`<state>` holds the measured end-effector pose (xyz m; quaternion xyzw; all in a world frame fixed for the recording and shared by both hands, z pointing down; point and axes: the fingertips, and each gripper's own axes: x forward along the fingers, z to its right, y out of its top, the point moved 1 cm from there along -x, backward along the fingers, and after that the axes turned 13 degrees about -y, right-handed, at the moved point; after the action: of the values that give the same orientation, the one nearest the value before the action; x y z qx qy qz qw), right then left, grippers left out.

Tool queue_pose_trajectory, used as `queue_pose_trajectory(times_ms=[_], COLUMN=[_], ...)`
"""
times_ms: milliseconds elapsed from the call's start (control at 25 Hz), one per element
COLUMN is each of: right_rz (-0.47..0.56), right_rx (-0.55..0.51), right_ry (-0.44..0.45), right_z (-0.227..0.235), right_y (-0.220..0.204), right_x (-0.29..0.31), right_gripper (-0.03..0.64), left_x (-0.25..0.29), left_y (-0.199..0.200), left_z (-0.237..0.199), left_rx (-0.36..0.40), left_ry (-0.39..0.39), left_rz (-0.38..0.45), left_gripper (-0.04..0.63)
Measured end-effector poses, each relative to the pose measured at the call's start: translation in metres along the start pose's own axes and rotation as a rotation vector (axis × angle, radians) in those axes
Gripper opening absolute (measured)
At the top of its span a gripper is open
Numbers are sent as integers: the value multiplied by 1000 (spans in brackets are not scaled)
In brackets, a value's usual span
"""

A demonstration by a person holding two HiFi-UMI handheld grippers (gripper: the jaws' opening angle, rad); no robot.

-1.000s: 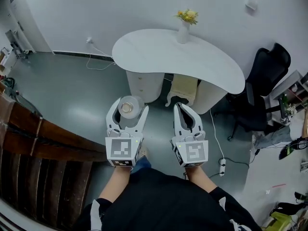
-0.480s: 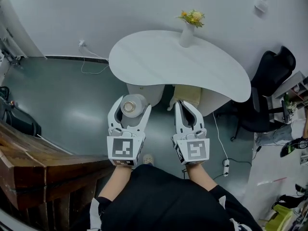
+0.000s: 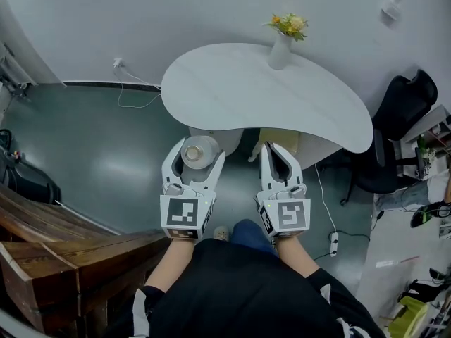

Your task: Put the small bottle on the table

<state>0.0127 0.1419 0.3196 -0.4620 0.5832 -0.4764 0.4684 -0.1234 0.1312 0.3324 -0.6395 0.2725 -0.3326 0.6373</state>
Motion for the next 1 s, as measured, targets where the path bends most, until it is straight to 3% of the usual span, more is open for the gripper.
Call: queue_pose_trajectory(times_ms=[640,1000], right_rz=[19,17], right_rx=[-7,-14], right_ry=[45,102], right_z=[3,24], right_y=[-8,-21], right_x=[73,166], right_gripper=[23,23], left_x=[55,128], left_y=[-6,-2], left_z=[-43,-88], left_rx=[-2,-5], left_ry=[1,38], left_rz=[4,0], left_gripper=[333,333])
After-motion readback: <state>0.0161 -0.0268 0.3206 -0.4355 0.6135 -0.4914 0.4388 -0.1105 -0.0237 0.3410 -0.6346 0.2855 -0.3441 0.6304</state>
